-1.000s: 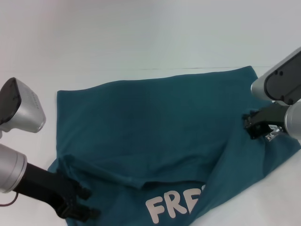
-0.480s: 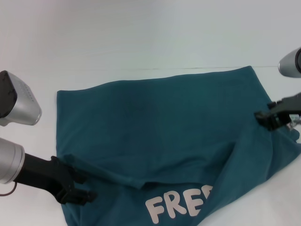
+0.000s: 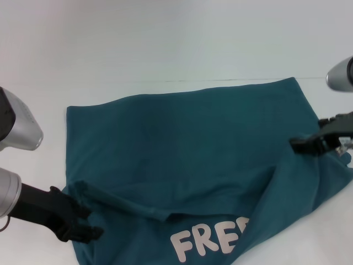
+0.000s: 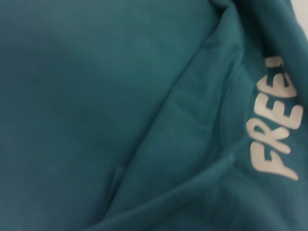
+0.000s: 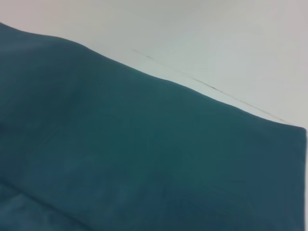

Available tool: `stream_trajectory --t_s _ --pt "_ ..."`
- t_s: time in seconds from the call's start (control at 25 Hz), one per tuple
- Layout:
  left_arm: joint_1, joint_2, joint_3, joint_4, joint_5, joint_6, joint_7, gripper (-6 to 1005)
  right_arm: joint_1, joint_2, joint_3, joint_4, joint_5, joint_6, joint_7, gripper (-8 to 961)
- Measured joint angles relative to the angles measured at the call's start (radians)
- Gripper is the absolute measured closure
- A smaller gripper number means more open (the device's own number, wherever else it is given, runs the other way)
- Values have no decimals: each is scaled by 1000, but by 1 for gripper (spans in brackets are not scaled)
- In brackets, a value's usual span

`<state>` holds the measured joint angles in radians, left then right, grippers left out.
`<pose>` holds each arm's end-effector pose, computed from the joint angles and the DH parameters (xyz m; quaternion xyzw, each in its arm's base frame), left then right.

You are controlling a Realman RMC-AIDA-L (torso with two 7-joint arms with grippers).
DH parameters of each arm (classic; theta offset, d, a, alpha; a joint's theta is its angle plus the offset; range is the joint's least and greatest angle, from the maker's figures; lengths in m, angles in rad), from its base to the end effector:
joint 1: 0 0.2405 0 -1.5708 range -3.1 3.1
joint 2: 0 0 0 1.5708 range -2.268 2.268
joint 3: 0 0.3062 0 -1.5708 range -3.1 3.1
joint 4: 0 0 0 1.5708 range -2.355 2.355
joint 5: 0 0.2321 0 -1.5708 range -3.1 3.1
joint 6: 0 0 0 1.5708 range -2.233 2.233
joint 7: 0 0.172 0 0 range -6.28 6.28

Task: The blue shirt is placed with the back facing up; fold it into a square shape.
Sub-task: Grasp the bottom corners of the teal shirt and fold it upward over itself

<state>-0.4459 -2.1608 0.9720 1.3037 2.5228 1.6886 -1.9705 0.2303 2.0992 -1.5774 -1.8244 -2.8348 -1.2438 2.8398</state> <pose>-0.2946 0.3562 -0.0251 -0.9508 -0.2803 0.0773 0.1066 0.2257 0.3783 0.0024 -0.8480 0.3253 -0.0799 0.4106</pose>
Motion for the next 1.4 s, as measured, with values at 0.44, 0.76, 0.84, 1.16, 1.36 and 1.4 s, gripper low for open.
stream_trajectory --t_s 0.44,0.76,0.84,1.16,1.36,1.4 --pt "-12 -4 11 32 28 46 -106 440 111 -1 58 27 65 162 53 209" --pt "13 -7 13 18 28 59 -136 439 140 -4 231 177 344 326 -71 210" --pt "28 -7 15 12 29 60 -133 439 148 -5 281 215 423 324 -121 210" --pt "81 -12 6 13 19 105 -112 437 175 -8 331 302 485 307 -165 210" --pt "82 -14 13 10 -14 133 -119 436 204 -10 348 367 483 300 -176 211" --pt "81 -14 13 10 -24 135 -119 436 209 -10 352 380 483 300 -181 211"
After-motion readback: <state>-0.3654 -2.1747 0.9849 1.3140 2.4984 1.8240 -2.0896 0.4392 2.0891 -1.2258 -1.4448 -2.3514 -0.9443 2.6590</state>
